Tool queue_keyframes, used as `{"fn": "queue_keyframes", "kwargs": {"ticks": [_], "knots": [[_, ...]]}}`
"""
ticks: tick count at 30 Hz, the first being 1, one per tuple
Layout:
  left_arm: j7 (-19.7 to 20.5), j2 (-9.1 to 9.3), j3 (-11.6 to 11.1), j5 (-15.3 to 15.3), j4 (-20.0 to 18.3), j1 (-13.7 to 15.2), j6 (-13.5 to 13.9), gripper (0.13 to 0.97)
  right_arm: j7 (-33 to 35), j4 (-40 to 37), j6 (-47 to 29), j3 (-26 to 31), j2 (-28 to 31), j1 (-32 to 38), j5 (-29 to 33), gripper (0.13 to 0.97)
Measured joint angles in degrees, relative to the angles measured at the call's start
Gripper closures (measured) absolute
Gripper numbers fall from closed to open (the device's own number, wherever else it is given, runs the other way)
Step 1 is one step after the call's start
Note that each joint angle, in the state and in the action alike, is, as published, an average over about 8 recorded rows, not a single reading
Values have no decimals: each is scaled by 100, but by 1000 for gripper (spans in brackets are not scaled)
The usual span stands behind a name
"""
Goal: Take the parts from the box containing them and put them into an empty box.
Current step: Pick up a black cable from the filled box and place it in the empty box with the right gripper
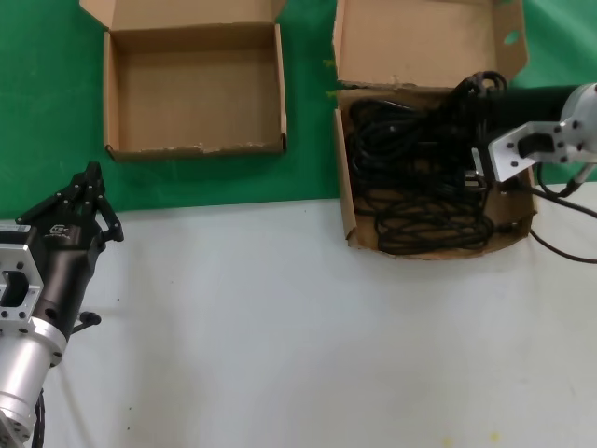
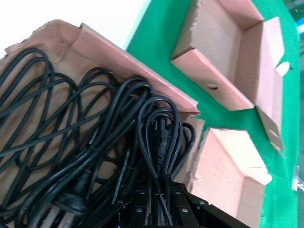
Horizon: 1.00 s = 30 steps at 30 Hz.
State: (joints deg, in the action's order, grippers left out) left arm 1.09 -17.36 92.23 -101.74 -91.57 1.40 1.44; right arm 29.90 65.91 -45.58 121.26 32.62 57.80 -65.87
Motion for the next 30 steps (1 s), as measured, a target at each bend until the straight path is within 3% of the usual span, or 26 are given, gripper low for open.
{"fn": "queue_keyframes", "kwargs": {"ticks": [6, 13, 18, 23, 30], "knots": [[0, 0, 0, 0, 0, 0, 0, 952, -340, 530, -127, -116, 186, -57, 17, 899], [0, 0, 0, 0, 0, 0, 0, 952, -1101, 1808, -455, -344, 503, -145, 106, 904], [0, 0, 0, 0, 0, 0, 0, 952, -1495, 2357, -561, -412, 366, 18, 188, 912], [0, 0, 0, 0, 0, 0, 0, 952, -1720, 2339, -488, -320, -122, 268, 329, 914], [0, 0, 0, 0, 0, 0, 0, 952, -1739, 1740, -127, -107, -953, 464, 412, 915]]}}
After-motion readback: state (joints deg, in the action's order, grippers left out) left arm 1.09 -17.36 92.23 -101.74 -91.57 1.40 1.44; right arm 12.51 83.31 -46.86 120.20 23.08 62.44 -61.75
